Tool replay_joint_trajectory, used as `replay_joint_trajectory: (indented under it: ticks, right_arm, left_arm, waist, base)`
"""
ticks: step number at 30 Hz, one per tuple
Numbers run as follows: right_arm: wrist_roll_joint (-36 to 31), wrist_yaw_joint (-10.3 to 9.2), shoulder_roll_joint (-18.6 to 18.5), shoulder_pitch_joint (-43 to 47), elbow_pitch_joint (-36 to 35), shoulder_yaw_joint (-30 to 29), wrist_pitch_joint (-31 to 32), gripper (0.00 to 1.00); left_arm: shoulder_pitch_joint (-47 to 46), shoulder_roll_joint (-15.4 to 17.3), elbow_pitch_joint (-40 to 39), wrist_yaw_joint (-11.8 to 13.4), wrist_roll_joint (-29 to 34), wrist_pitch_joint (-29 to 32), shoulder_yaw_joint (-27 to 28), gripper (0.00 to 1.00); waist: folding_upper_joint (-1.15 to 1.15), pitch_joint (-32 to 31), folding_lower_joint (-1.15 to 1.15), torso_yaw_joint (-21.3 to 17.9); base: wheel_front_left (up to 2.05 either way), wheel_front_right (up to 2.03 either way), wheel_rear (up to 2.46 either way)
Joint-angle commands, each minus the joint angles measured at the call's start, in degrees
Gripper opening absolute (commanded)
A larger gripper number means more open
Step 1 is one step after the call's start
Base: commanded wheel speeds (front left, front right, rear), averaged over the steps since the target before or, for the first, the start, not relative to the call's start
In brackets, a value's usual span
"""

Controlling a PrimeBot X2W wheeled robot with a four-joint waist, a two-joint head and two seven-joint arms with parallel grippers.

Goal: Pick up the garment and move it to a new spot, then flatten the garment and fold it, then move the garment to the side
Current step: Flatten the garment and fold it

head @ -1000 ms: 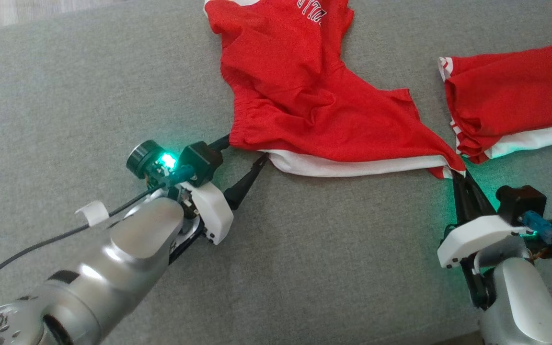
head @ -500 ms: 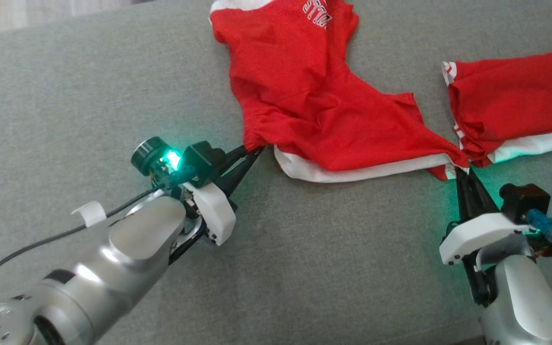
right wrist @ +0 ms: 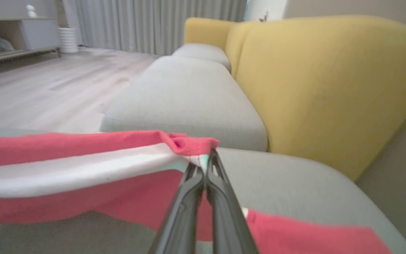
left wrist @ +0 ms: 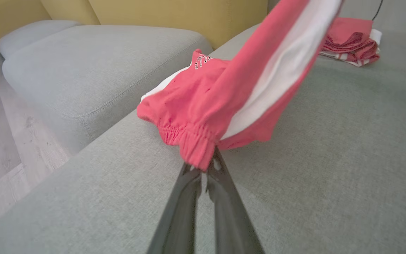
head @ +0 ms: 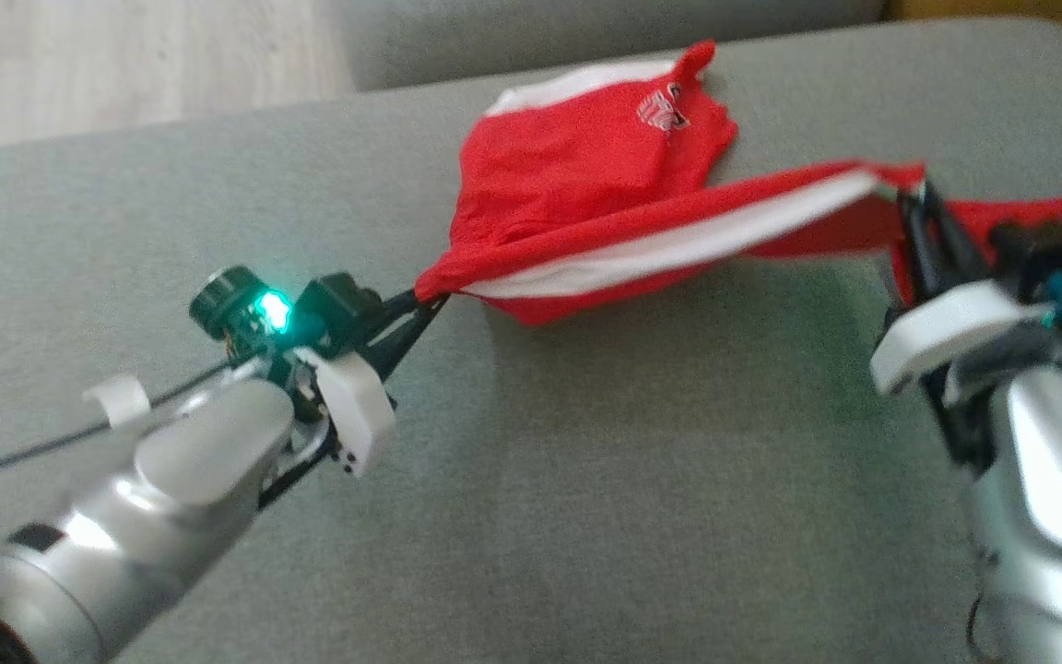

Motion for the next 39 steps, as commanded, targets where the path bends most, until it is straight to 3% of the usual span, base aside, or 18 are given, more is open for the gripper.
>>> replay_joint_trajectory:
  ticks: [1, 5, 11, 17, 23, 29, 34, 39]
  right_arm:
    - [1.35, -0.04, -1.83, -4.49, -2.82, 2.5, 0.78, 0.0]
    - [5.25, -0.04, -6.33, -13.1, -3.66, 6.02, 2.22, 0.0]
    - [6.58, -0.04, -9.53, -18.88, -3.86, 8.57, 3.08, 0.0]
    - [7.39, -0.04, -11.09, -15.13, -5.72, 10.11, 5.65, 0.0]
    - [8.68, -0.04, -14.84, -8.48, -11.66, 10.7, 10.88, 0.0]
    - [10.21, -0.04, -18.37, -7.13, -16.62, 11.37, 16.65, 0.0]
    - [11.49, -0.04, -18.49, -12.83, -15.73, 13.37, 19.39, 0.0]
    - [11.88, -0.04, -17.26, -25.87, -8.19, 17.11, 18.68, 0.0]
  left_arm:
    - [-5.74, 3.02, -2.16, 0.1, 0.09, 1.94, 1.67, 0.0]
    - [-14.13, 6.41, -3.88, 0.1, -4.25, 6.17, 1.82, 0.0]
    - [-22.22, 6.71, -1.12, 0.1, -7.2, 6.33, 2.8, 0.0]
    - [-21.67, 7.31, -3.4, 0.1, -9.33, 8.31, 2.39, 0.0]
    - [-16.45, 12.7, -13.3, 0.1, -15.76, 14.04, 2.0, 0.0]
    - [-16.44, 16.92, -19.04, 0.61, -18.98, 16.28, 3.24, 0.0]
    - [-19.63, 16.26, -17.86, 1.25, -19.76, 16.73, 5.15, 0.0]
    - [-26.34, 14.49, -11.31, 1.18, -18.48, 16.28, 7.32, 0.0]
  waist:
    - [0.0, -3.29, 0.01, 2.38]
    - [0.0, -7.19, 0.01, 3.92]
    - [0.0, -10.02, 0.01, 5.39]
    - [0.0, -11.1, 0.01, 6.68]
    - [0.0, -10.67, 0.01, 7.6]
    - [0.0, -7.96, 0.01, 8.3]
    - [0.0, -2.68, 0.01, 7.86]
    - [0.0, 4.37, 0.01, 6.57]
  base:
    - [0.0, 0.0, 0.0]
    - [0.0, 0.0, 0.0]
    - [0.0, 0.0, 0.0]
    - [0.0, 0.0, 0.0]
    - [0.0, 0.0, 0.0]
    - [0.0, 0.0, 0.0]
    - [0.0, 0.0, 0.0]
    - [0.0, 0.0, 0.0]
